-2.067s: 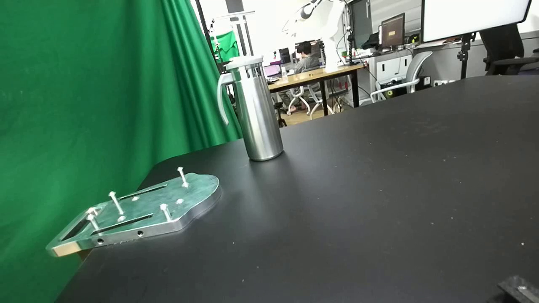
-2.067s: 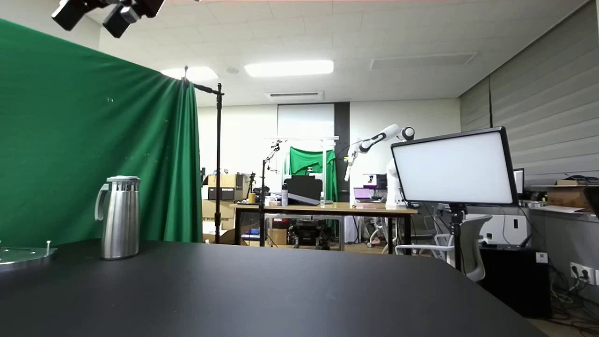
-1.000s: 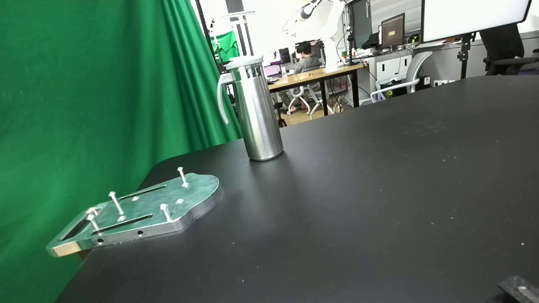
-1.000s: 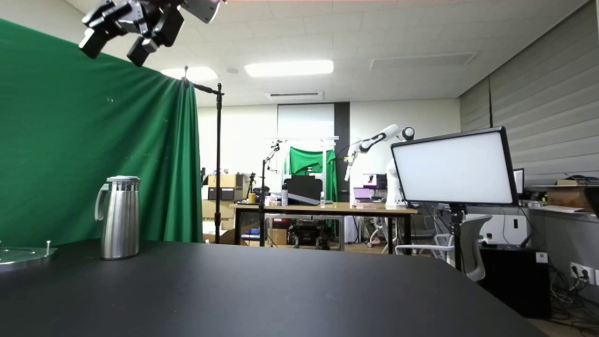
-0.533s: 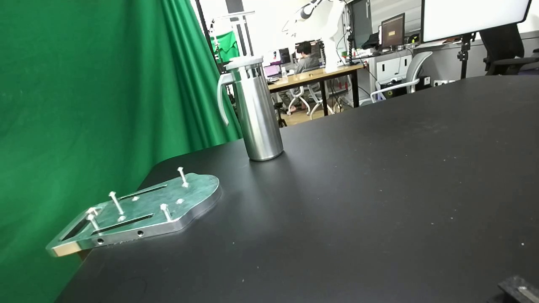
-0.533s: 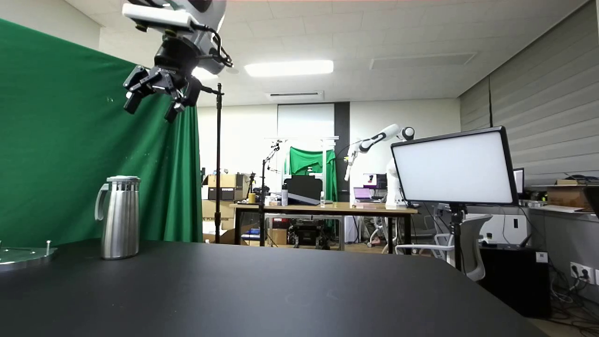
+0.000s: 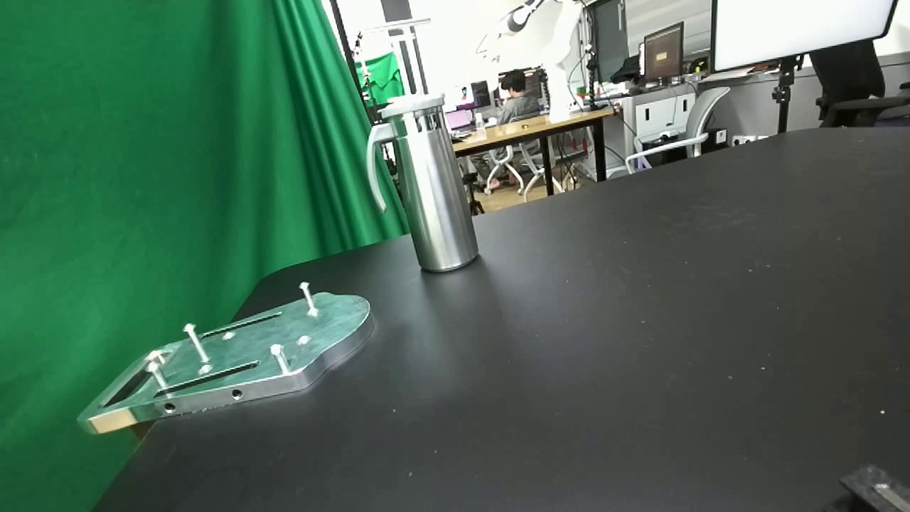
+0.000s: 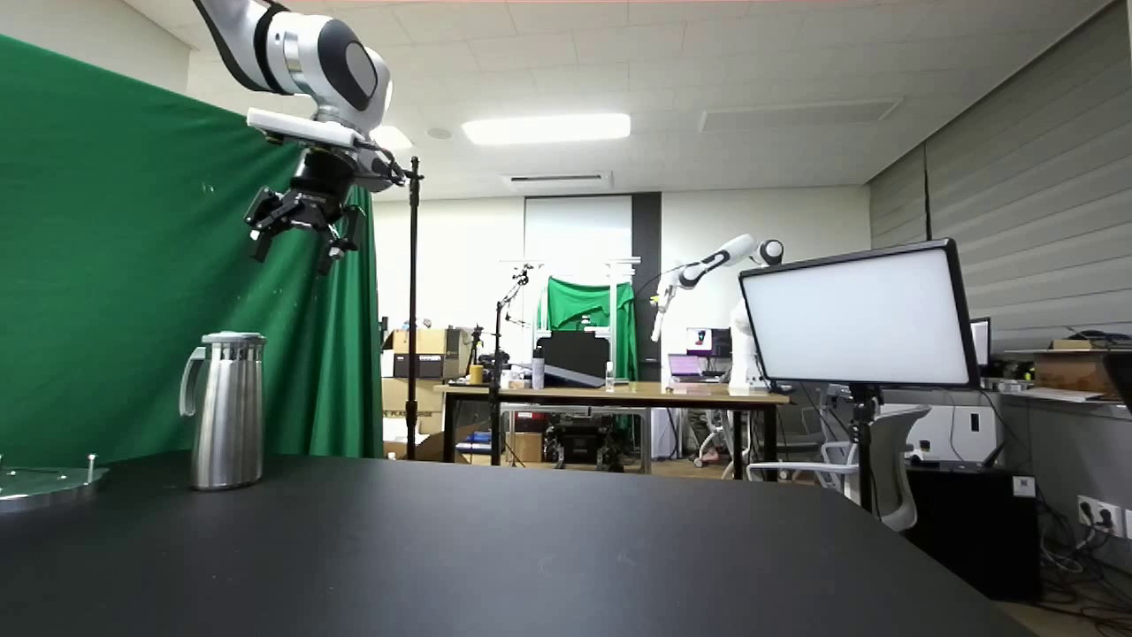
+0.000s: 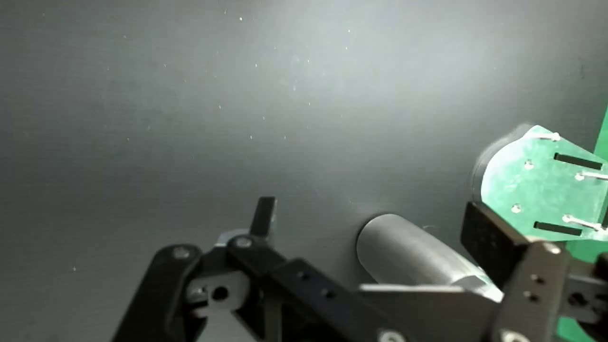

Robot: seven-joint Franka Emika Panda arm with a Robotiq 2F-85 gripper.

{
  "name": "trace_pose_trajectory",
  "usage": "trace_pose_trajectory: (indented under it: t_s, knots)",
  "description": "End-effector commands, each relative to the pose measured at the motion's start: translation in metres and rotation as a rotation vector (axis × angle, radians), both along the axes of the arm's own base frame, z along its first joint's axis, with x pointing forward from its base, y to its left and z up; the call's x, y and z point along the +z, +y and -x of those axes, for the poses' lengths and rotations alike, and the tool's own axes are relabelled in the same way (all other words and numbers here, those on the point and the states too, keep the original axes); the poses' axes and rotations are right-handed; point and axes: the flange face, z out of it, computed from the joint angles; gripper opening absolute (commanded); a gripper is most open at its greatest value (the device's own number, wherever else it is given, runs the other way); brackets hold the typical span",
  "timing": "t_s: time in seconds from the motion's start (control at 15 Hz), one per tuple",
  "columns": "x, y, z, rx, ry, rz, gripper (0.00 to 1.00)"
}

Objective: Press the button on the lid to open the drinking hole of the bottle

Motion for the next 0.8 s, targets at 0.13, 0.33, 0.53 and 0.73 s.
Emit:
trace_pose_trajectory:
  t_s: [0.13,0.33,0.53,0.73]
  knots:
    - [0.009,0.043,-0.021,0.037,-0.028,0.016,1.00]
    - [0.010,0.055,-0.028,0.042,-0.018,0.029,1.00]
    - [0.010,0.052,-0.031,0.036,-0.018,0.029,1.00]
    - [0.010,0.051,-0.031,0.036,-0.018,0.029,1.00]
